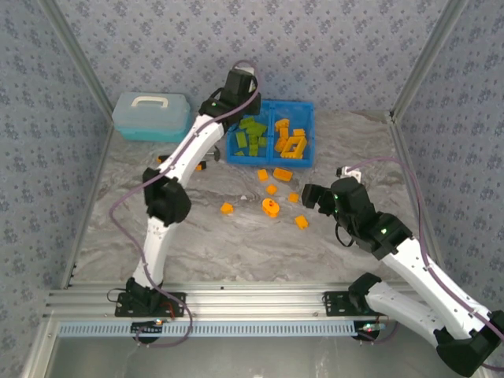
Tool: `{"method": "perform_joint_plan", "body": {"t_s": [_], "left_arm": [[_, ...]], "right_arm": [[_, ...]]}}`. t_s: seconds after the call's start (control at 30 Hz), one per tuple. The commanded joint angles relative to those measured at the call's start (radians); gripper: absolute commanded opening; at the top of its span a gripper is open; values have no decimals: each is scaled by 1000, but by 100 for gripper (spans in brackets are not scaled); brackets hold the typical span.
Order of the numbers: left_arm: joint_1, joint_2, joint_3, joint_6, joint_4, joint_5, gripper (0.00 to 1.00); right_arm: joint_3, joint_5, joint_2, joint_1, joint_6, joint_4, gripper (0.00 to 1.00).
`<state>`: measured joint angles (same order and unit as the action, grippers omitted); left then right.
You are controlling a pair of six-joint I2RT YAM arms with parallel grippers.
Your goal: Sort the legos into containers by color
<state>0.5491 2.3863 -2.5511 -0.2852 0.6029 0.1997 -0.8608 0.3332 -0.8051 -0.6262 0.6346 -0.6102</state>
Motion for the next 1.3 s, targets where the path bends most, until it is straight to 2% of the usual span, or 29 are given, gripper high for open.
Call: {"method": "perform_joint_plan", "body": {"t_s": [0.0,0.13,0.27,0.4,0.53,0.63,0.73,0.8,0.9,1.1,1.27], "left_arm": [[4,172,-198,23,148,28,33],[-29,225,-205,-57,126,-3,38],[-26,200,-181,-50,120,-56,52],[-11,119,-171,-40,160,-66,68],[2,-28,-74,-51,186,-93,69],[15,-227,146,-65,137,-127,70],[29,-482,473,-79,-2,-200,73],[44,-650,703,-70,-90,-218,76],[64,-840,927,-52,-125,-225,81],[104,-1111,1283,-18,-106,-246,99],[112,-1297,1487,-84,-64,-271,99]], "right_arm": [[-7,3,17,3,25,-24,100],[-13,0,17,5,25,-21,100],[-14,-2,9,4,16,-13,100],[-12,-5,-14,4,15,-6,100],[0,-20,-40,4,2,4,100],[0,-74,-94,1,-103,61,100],[-13,-143,-179,2,-198,99,100],[-30,-216,-257,3,-278,131,100],[-80,-307,-395,4,-373,146,100],[-186,-381,-685,-2,-442,165,99],[-269,-388,-851,-29,-457,173,97]]}}
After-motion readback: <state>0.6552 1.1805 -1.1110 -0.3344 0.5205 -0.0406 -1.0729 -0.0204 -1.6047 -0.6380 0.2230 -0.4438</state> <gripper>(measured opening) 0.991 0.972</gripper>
